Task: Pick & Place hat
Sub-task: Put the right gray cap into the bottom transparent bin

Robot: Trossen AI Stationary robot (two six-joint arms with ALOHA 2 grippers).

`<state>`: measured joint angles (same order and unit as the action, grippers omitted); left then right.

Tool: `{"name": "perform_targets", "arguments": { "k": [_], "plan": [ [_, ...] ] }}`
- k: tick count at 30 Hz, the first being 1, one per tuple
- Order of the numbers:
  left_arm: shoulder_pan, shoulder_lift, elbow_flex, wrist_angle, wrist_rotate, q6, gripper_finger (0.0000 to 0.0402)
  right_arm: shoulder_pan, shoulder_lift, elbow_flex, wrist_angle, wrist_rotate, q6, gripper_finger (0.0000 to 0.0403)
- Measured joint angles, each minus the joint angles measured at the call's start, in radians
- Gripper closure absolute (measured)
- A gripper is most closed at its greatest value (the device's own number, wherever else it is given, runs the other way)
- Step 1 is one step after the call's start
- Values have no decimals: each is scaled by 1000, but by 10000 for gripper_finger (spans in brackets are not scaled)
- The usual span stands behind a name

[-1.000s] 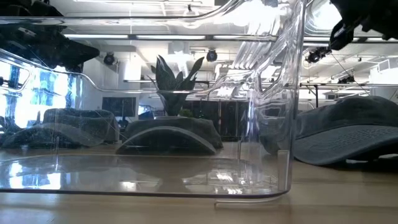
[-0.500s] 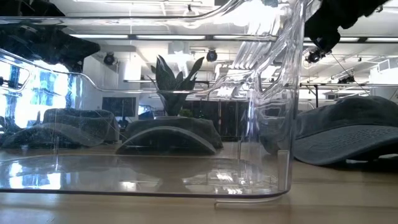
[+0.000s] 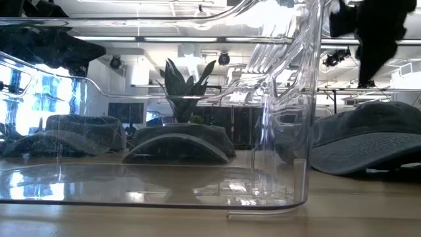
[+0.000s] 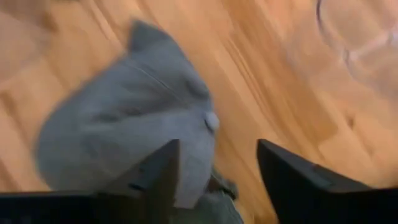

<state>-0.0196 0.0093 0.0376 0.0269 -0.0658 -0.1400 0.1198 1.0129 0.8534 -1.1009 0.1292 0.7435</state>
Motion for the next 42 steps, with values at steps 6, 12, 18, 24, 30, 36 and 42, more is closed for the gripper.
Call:
{"name": "perform_targets", "arguments": {
  "k": [6, 12, 18, 24, 30, 36, 42],
  "plan": [
    [0, 0, 0, 0, 0, 0, 401, -52, -63, -229, 185, -133, 86, 116],
    [0, 0, 1, 0, 0, 1, 401, -76, -148, -424, 546, -321, 133, 117],
    [0, 0, 1, 0, 0, 4, 401, -72, -186, -557, 956, -542, 193, 118],
    [0, 0, 1, 0, 0, 4, 401, -50, -165, -618, 1009, -538, 297, 119],
    [0, 1, 1, -9, 0, 4, 401, -34, -130, -660, 1102, -544, 307, 121],
    [0, 1, 1, -12, 0, 0, 401, -16, -105, -675, 1293, -573, 302, 121],
    [0, 7, 1, 57, -16, 0, 401, -1, -51, -675, 1345, -542, 256, 135]
  ]
}}
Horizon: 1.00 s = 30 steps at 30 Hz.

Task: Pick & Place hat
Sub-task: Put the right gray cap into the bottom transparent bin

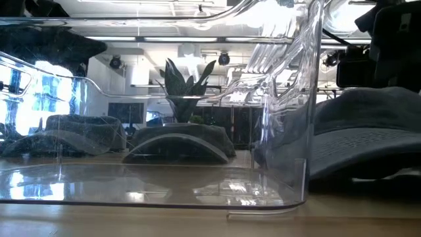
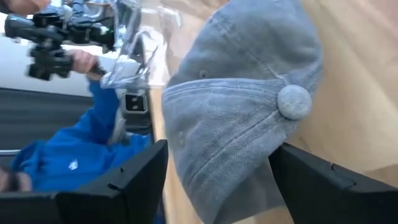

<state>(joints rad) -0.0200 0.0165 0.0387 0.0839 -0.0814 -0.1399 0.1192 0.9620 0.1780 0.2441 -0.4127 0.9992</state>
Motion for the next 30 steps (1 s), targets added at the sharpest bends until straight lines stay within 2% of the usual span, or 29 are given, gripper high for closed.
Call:
{"name": "perform_targets", "arguments": {
  "k": [5, 8, 12, 16, 18, 21, 24, 27, 30],
  "plan": [
    [0, 52, 0, 113, 0, 6, 402, 0, 98, 32, 45, 2, -76, 163],
    [0, 114, 0, 192, -5, 11, 402, 0, 154, 73, 64, -13, -146, 196],
    [0, 233, 0, 327, -7, 26, 402, 0, 191, 153, 50, -40, -235, 276],
    [0, 379, 0, 507, -6, 53, 402, -1, 179, 280, -96, -65, -376, 378],
    [0, 464, 0, 622, 14, 66, 402, 0, 167, 365, -224, -48, -458, 391],
    [0, 593, 19, 754, 62, 86, 402, 9, 155, 508, -444, 55, -572, 377],
    [0, 720, 103, 792, 117, 110, 402, 37, 155, 646, -617, 229, -736, 388],
    [0, 874, 243, 762, 171, 151, 402, 67, 155, 730, -667, 393, -902, 397],
    [0, 1055, 417, 680, 205, 195, 402, 80, 155, 766, -632, 504, -1049, 389]
  ]
}}
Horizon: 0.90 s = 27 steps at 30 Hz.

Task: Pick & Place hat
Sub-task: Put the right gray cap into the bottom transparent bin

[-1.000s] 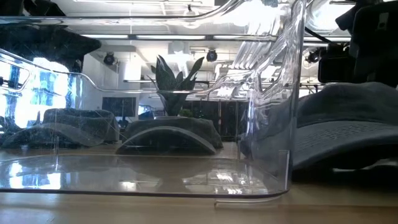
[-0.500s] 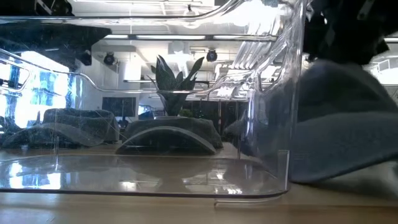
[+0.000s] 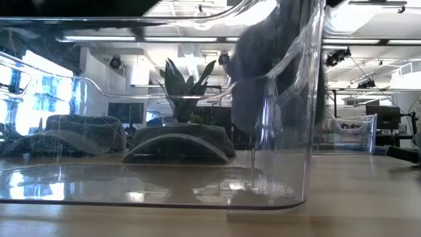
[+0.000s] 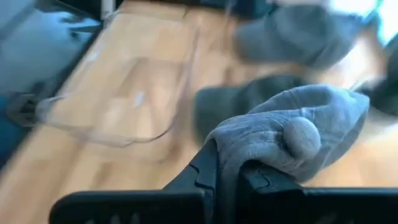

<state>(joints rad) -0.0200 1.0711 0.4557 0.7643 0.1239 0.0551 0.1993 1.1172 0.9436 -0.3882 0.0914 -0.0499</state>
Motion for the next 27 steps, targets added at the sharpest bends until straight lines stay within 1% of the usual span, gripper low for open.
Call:
{"name": "perform_targets", "arguments": {
  "k": [3, 6, 11, 14, 16, 18, 20, 21, 22, 24, 27],
  "plan": [
    [0, 135, 172, -107, 1, 55, 402, -4, 0, 3, 70, 50, -146, 396],
    [0, 238, 337, -233, -11, 129, 402, -5, 0, -23, 141, 58, -244, 397],
    [0, 356, 579, -488, -67, 239, 401, 4, 1, -89, 161, 52, -285, 394],
    [0, 388, 705, -618, -47, 308, 397, 26, 1, -126, 174, 53, -323, 399],
    [0, 425, 781, -658, -14, 356, 386, 48, 1, -144, 180, 53, -357, 396],
    [0, 466, 841, -714, -2, 364, 362, 73, 1, -161, 197, 52, -397, 394],
    [0, 493, 891, -801, -1, 361, 328, 104, 1, -180, 235, 62, -446, 396],
    [1, 517, 924, -811, 0, 360, 308, 120, 1, -187, 247, 75, -474, 398],
    [3, 539, 953, -821, 0, 358, 287, 138, 1, -195, 265, 96, -506, 399],
    [9, 564, 981, -900, 19, 333, 244, 173, 1, -208, 292, 159, -567, 399],
    [22, 637, 1022, -924, 99, 313, 182, 211, 1, -216, 332, 256, -655, 395]
  ]
}}
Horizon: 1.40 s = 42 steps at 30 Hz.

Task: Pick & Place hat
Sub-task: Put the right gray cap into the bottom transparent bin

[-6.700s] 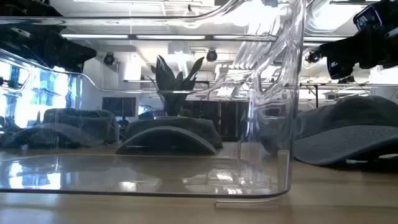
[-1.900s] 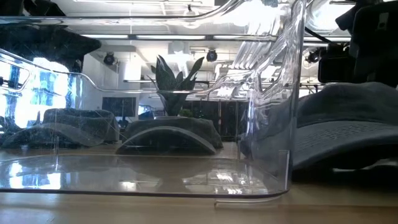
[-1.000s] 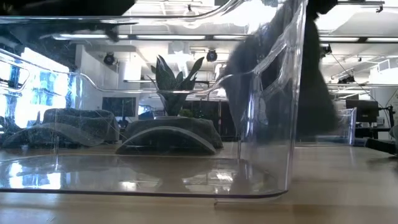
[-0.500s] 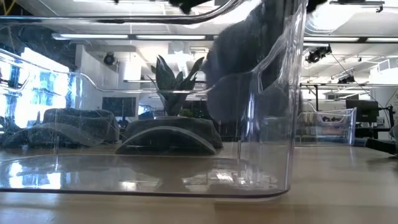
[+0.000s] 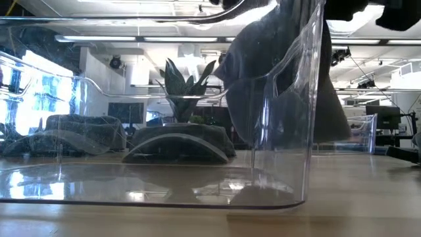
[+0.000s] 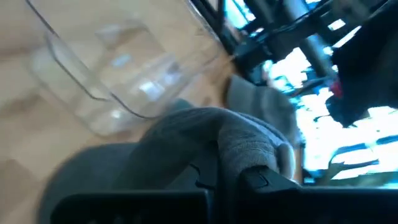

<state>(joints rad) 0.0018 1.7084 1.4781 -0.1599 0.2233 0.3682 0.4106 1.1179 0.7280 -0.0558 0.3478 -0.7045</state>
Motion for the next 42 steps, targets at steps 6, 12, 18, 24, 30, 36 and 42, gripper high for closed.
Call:
{"name": "perform_targets", "arguments": {
  "k": [6, 12, 18, 24, 30, 36, 42],
  "plan": [
    [6, 74, 38, -5, 65, -21, 113, 41, 0, 0, 25, 51, -80, 399],
    [3, 94, 33, -67, 289, -34, 120, 58, 0, 0, 19, 124, -82, 394],
    [-16, 107, 30, -163, 290, -37, 165, 72, 0, 0, 6, 167, -52, 398],
    [-80, 104, 33, -174, 274, -5, 234, 82, -1, 0, -64, 186, 36, 389],
    [-150, 104, 33, -173, 39, 62, 327, 81, -1, 0, -86, 94, 113, 398],
    [-178, 104, 33, -213, -104, 99, 392, 81, -1, 0, -94, -2, 188, 393],
    [-186, 75, 31, -226, -135, 136, 395, 75, -40, 24, -207, -151, 391, 364]
  ]
}}
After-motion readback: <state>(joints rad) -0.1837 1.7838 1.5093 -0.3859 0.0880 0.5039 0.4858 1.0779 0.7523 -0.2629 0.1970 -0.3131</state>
